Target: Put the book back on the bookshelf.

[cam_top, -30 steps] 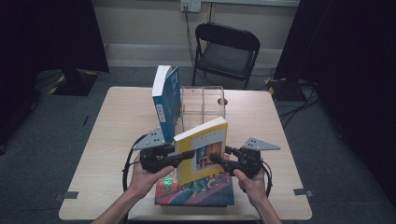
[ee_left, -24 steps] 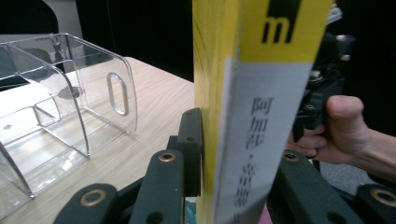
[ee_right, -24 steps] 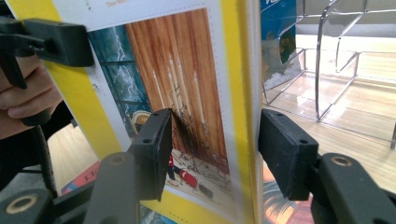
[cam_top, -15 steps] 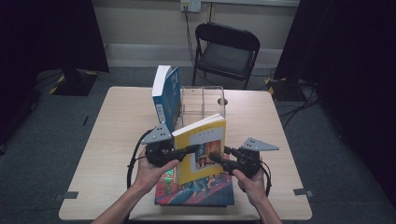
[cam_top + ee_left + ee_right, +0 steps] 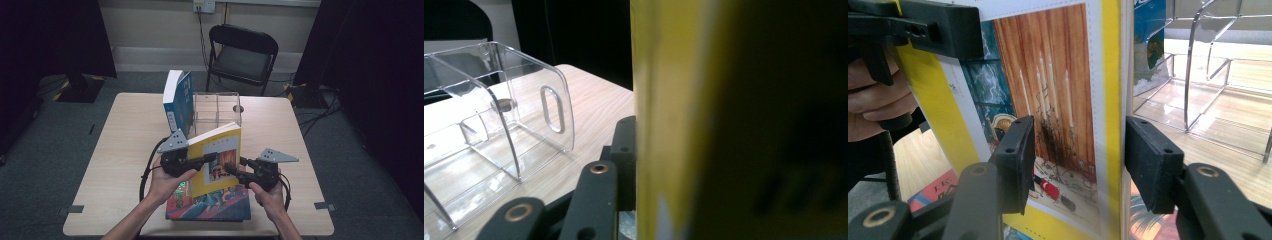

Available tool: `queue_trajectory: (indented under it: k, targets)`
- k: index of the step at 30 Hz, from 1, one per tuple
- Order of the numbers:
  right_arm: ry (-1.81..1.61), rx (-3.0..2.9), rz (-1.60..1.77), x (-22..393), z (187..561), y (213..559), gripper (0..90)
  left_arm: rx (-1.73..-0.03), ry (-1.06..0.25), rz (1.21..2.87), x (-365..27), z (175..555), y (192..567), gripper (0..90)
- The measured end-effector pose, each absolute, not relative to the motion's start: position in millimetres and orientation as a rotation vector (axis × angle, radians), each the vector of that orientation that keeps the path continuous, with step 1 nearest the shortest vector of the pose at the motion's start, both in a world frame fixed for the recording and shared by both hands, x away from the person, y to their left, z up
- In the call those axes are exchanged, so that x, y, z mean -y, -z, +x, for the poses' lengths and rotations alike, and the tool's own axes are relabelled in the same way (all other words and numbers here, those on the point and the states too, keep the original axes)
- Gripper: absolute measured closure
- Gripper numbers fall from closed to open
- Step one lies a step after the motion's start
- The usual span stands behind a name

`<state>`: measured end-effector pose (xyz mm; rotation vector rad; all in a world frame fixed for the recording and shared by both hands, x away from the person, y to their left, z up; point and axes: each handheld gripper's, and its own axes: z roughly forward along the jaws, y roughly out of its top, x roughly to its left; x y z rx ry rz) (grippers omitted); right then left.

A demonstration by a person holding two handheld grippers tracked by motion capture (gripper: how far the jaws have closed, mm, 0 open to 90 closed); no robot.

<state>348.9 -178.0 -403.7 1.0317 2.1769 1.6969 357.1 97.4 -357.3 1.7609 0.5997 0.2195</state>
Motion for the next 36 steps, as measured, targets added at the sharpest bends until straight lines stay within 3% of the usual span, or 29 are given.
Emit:
queue_trajectory:
  k: [15,22,30,36]
  targets:
    - [-1.617,-2.236,1.058,182,349,409,29.8,-0.701,-0.268,1.729,-107,358,351,75.8]
    - [-1.517,-2.201,1.141,210,342,416,26.5,-0.769,-0.341,1.695,-120,363,344,75.8]
    - [-1.349,-2.17,1.237,256,334,434,15.8,-0.809,-0.448,1.685,-126,373,331,75.8]
    - [-1.12,-2.241,1.274,274,330,460,15.1,-0.859,-0.476,1.666,-119,390,329,75.8]
